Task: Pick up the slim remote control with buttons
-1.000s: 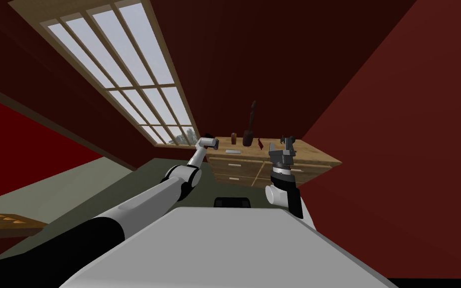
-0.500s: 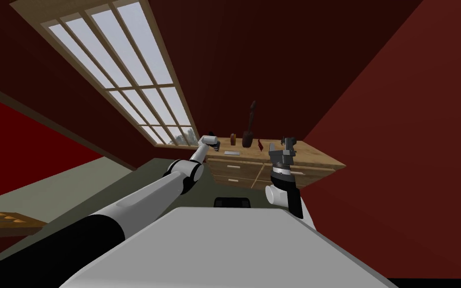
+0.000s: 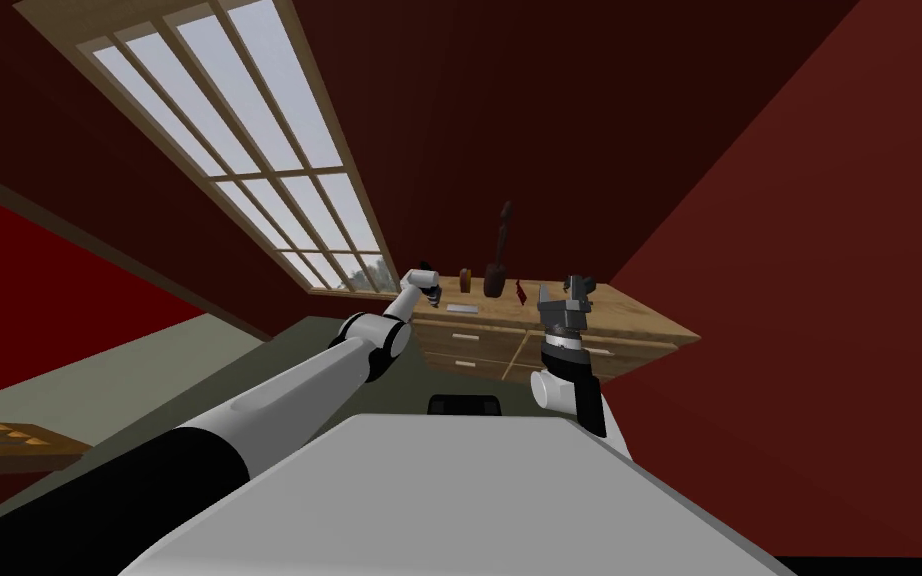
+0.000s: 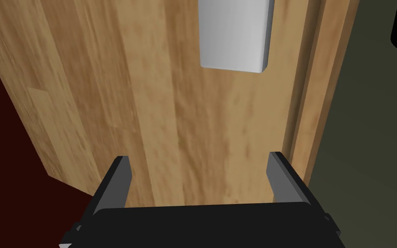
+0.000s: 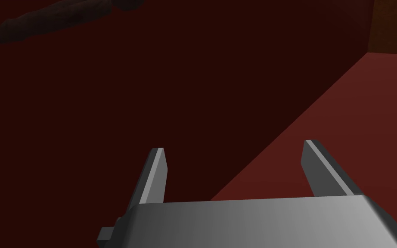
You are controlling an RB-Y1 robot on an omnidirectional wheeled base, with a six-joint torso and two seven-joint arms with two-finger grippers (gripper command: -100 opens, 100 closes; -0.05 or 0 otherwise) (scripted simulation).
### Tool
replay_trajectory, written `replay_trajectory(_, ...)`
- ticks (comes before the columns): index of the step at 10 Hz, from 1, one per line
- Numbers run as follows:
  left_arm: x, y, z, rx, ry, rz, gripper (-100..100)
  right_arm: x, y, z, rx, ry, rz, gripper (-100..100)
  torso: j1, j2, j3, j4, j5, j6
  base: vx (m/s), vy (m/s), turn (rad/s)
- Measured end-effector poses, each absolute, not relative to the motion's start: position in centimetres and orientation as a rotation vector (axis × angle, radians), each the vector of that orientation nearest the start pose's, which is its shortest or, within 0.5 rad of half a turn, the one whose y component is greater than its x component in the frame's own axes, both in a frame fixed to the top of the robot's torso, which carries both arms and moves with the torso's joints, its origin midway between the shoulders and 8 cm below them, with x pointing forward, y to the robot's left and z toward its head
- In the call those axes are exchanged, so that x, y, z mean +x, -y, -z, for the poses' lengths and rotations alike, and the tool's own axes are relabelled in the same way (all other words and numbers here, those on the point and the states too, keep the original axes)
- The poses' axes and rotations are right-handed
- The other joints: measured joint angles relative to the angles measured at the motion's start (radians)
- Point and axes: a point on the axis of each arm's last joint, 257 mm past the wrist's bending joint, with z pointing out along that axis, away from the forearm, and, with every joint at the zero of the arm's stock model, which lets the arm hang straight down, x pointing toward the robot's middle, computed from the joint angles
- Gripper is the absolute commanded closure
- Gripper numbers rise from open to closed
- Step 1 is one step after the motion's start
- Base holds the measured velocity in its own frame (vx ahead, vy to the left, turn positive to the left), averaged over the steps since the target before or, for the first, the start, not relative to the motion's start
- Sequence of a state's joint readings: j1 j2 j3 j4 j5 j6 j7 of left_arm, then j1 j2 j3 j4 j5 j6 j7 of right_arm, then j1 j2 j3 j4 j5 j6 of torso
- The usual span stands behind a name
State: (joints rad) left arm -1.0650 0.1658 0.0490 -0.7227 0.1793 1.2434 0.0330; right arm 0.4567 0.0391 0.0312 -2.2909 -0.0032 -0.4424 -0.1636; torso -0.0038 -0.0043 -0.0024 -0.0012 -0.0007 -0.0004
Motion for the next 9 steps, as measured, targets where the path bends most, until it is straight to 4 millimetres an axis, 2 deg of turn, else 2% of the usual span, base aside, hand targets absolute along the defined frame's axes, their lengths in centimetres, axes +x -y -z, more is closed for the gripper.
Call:
replay_trajectory(4, 60.7, -15.3, 26.0, -1.849, -2.161, 0.398, -100, 35.5, 26.9, -3.3, 0.758, -0.534, -1.501, 0, 0.002, 0.002, 0.001, 0.0, 0.001, 0.0, 0.052, -0.033, 0.011)
replay_trajectory(6, 59.7, -14.6, 26.4, -1.868, -2.202, 0.342, -100, 35.5, 26.9, -3.3, 0.758, -0.534, -1.501, 0, 0.001, 0.001, 0.0, 0.0, 0.0, 0.0, 0.061, -0.044, 0.013)
replay_trajectory(9, 57.1, -13.0, 27.3, -1.891, -2.287, 0.233, -100, 35.5, 26.9, -3.3, 0.758, -0.534, -1.501, 0, 0.0, -0.001, -0.001, -0.001, 0.0, 0.0, 0.088, -0.055, 0.013)
